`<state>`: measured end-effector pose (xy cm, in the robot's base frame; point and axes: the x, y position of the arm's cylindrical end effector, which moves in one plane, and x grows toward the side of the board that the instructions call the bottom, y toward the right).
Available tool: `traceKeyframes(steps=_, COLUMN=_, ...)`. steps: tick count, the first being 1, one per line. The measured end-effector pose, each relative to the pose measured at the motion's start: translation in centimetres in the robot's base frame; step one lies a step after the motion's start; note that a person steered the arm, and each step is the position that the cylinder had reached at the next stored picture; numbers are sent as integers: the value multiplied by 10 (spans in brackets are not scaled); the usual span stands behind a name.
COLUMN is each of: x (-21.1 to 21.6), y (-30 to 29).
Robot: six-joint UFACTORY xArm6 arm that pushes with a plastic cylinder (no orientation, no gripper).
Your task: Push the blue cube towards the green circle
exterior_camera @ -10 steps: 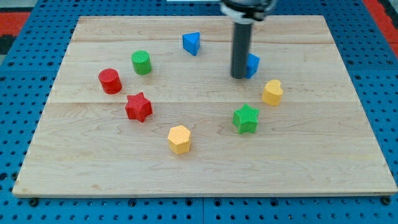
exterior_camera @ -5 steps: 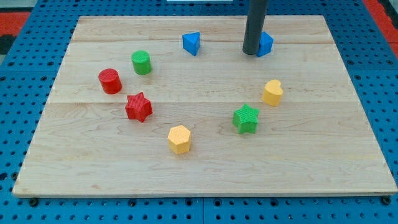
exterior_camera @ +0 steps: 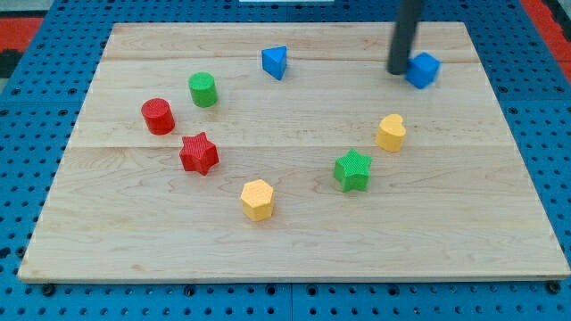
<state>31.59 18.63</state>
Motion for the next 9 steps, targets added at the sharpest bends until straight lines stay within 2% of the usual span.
traceKeyframes(steps=1, x=2, y=-23)
traceKeyframes(steps=2, x=-45, y=-3)
traceKeyframes(steps=3, x=-65, y=95)
traceKeyframes(steps=4, x=6, y=104)
traceKeyframes(steps=5, x=16, y=36)
traceKeyframes(steps=6, x=-1, y=-18)
traceKeyframes(steps=7, x=-20, y=30)
traceKeyframes(steps=8, x=-53, y=-2)
traceKeyframes(steps=9, x=-17, y=-45)
